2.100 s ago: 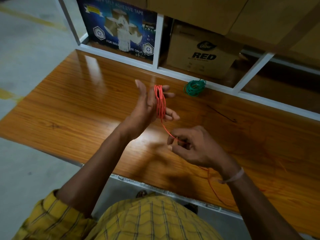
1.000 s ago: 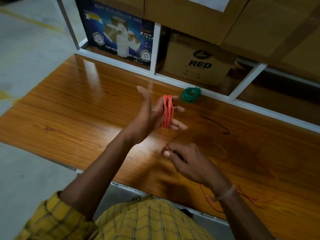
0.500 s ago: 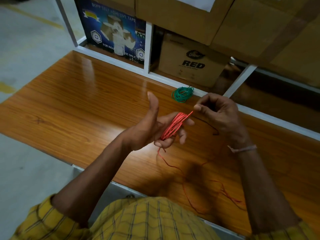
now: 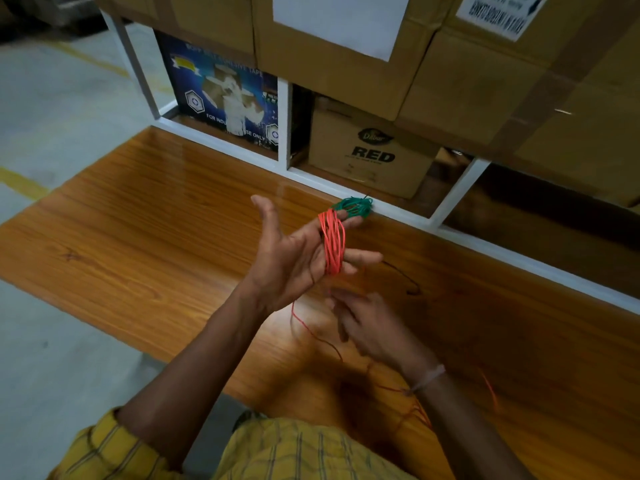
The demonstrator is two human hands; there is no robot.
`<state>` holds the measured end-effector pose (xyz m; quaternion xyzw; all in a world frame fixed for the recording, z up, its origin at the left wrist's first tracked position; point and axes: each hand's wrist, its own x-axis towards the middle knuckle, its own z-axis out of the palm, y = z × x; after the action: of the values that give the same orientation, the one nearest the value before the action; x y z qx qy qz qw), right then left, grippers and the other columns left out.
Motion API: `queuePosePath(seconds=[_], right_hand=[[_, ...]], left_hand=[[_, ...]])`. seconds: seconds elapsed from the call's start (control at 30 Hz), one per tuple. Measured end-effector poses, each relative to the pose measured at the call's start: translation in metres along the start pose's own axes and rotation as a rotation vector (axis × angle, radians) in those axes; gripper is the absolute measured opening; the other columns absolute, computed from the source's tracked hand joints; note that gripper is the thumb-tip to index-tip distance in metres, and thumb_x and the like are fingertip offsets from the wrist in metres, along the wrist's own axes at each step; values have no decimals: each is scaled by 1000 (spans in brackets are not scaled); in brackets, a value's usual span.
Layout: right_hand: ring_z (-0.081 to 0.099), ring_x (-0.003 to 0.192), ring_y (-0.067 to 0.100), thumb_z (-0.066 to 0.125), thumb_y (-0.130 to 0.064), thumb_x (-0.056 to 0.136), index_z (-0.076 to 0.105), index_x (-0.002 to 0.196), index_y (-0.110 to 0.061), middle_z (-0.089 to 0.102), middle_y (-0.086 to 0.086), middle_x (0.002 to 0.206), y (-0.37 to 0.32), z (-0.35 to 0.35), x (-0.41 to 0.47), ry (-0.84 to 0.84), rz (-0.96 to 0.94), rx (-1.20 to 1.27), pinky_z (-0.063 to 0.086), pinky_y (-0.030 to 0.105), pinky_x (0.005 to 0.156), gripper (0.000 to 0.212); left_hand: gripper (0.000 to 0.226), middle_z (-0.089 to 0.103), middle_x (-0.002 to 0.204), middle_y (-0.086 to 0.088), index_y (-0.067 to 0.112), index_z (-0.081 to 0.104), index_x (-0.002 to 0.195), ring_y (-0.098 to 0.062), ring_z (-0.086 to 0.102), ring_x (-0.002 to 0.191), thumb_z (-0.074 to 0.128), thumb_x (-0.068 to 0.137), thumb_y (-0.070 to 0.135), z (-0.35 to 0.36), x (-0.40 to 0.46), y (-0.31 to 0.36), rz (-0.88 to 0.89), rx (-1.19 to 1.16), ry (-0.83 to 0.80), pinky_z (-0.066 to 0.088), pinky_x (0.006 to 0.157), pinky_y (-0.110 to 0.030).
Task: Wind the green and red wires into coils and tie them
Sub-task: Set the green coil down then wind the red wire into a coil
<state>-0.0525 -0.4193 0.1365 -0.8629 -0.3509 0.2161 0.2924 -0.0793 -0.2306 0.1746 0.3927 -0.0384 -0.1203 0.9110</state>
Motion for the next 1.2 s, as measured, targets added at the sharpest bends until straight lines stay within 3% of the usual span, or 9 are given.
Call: queuePosePath(seconds=[0.1,0.17,0.27,0.4,0.5,0.63,0.8,0.93,1.2], right_hand=[[55,52,11,54,-41,101,54,76,-33,63,0,63,-8,-26,-13,-99,-103,-97,51,40,57,27],[58,59,13,59,-40,94,59,73,-30,59,-4,62,-9,-54,-19,-126,-150,-109,48,40,58,24],[60,62,11,64,-32,96,70,82,-23,65,-1,69,-7,-99,-24,-123,-163,120,48,34,57,17],[46,47,12,61,-13,103,65,96,5,59,-4,60,-2,-135,-10,69,-198,549,47,33,55,20],[41,45,5,53,-13,108,60,110,16,66,-15,62,6,-135,15,175,-119,546,49,27,52,30],[60,78,15,63,-32,104,70,101,-10,72,9,98,25,-95,36,223,22,374,50,28,54,24],[59,71,3,53,-29,108,73,103,-15,66,-6,79,25,-48,17,217,71,142,48,30,68,25],[66,74,17,54,-36,106,75,100,-25,66,-7,75,14,-14,-6,60,-8,-114,53,36,72,24],[51,58,4,62,-30,101,76,103,-25,60,-6,66,-21,-32,-44,-54,-268,68,35,23,57,15]], left_hand=[[121,57,153,-14,20,32,159,-39,68,126,-16,74,92,-7,8,-11,-34,310,169,59,99,-36],[135,70,130,-27,14,38,155,-36,75,113,3,62,106,-13,7,-20,-81,526,214,59,96,-34],[131,68,122,-36,12,46,134,-45,75,102,23,53,112,-18,1,-32,-110,687,215,61,88,-38],[136,75,115,-6,10,48,145,-29,71,74,12,59,109,-6,-13,-35,-125,813,141,51,66,-33],[133,66,132,-16,15,47,150,-21,57,65,11,62,108,5,-22,-32,-139,714,-1,43,63,-34],[138,54,136,-32,6,40,156,-15,48,60,10,66,105,17,-29,-24,-113,507,-173,41,60,-29],[133,53,140,-28,6,39,158,-21,51,70,-18,71,88,19,-27,-7,-67,395,-74,48,65,-29],[131,53,152,-23,6,36,158,-26,61,83,-20,75,89,13,-22,2,40,323,33,52,74,-35],[112,61,138,-31,27,53,139,-42,73,97,-12,73,91,4,-11,3,1,576,243,61,88,-37]])
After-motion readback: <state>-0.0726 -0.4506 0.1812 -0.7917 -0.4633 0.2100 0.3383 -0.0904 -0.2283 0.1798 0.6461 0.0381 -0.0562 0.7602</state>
